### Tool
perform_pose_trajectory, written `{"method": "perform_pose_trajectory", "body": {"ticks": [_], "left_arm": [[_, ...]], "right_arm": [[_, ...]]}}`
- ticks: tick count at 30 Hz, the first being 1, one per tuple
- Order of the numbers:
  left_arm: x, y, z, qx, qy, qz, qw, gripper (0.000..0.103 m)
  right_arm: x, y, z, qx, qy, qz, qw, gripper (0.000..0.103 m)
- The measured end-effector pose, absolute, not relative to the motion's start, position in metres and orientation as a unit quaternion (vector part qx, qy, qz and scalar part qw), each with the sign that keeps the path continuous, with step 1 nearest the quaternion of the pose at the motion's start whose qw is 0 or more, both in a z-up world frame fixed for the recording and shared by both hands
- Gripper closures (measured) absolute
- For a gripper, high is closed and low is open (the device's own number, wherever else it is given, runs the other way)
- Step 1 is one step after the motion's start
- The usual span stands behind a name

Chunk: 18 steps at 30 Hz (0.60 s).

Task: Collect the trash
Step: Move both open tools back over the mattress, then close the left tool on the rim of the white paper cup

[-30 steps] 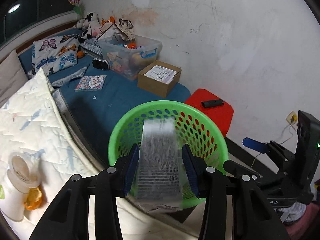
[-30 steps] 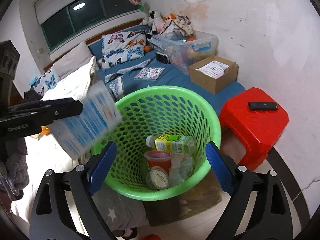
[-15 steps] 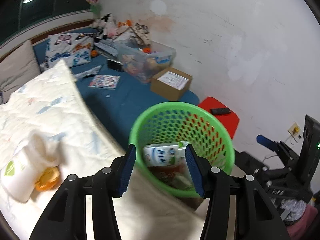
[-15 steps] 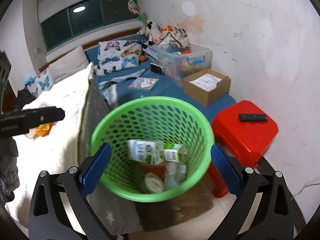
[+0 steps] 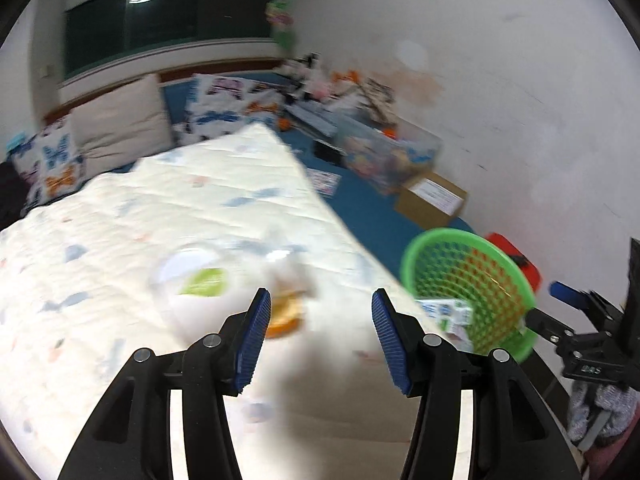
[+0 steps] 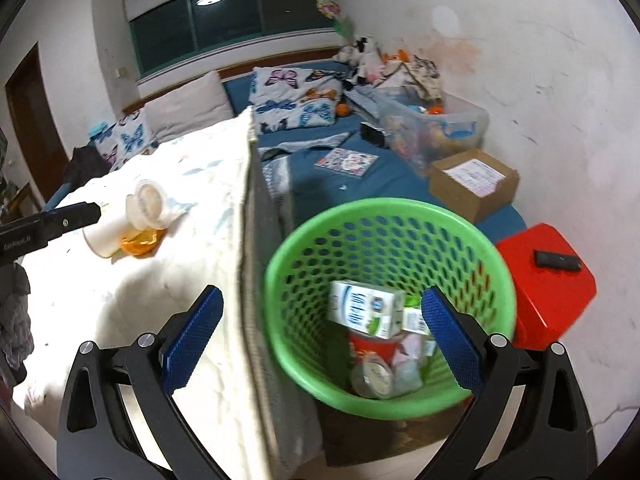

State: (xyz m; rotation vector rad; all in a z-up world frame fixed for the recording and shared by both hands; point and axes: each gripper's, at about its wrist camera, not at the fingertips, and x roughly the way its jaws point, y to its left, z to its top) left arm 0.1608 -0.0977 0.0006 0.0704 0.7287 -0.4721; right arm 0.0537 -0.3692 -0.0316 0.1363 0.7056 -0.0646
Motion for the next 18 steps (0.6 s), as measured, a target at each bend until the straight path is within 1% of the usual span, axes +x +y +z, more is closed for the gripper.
{"method": "perform_pose_trajectory", "body": {"ticks": [3, 7, 16, 17, 18], "left_arm": [[0.166, -0.075, 0.001, 0.028, 0.347, -0.196, 0.917, 0.052], [0.182, -0.051, -0.009, -0.005, 0.364, -0.185, 0.913, 0.052], [0.208, -0.043, -0.040, -0.055, 0.404, -0.207, 0.889, 0.052], [0.210, -0.042, -0.043, -0.062, 0.407, -0.210, 0.887, 0.053], [0.210, -0.042, -0.045, -0.067, 0.408, -0.213, 0.885, 0.060]], "right_arm": [[0.061, -0.356, -0.029, 0.062, 0.347, -0.016, 0.936, 0.004], [0.071, -0.339, -0.026, 0.054, 0.349, 0.000, 0.936, 0.004], [0.082, -0.310, -0.026, 0.035, 0.357, 0.029, 0.933, 0.005], [0.083, -0.308, -0.027, 0.034, 0.358, 0.031, 0.932, 0.005], [0.084, -0.307, -0.028, 0.034, 0.359, 0.031, 0.932, 0.005]]}}
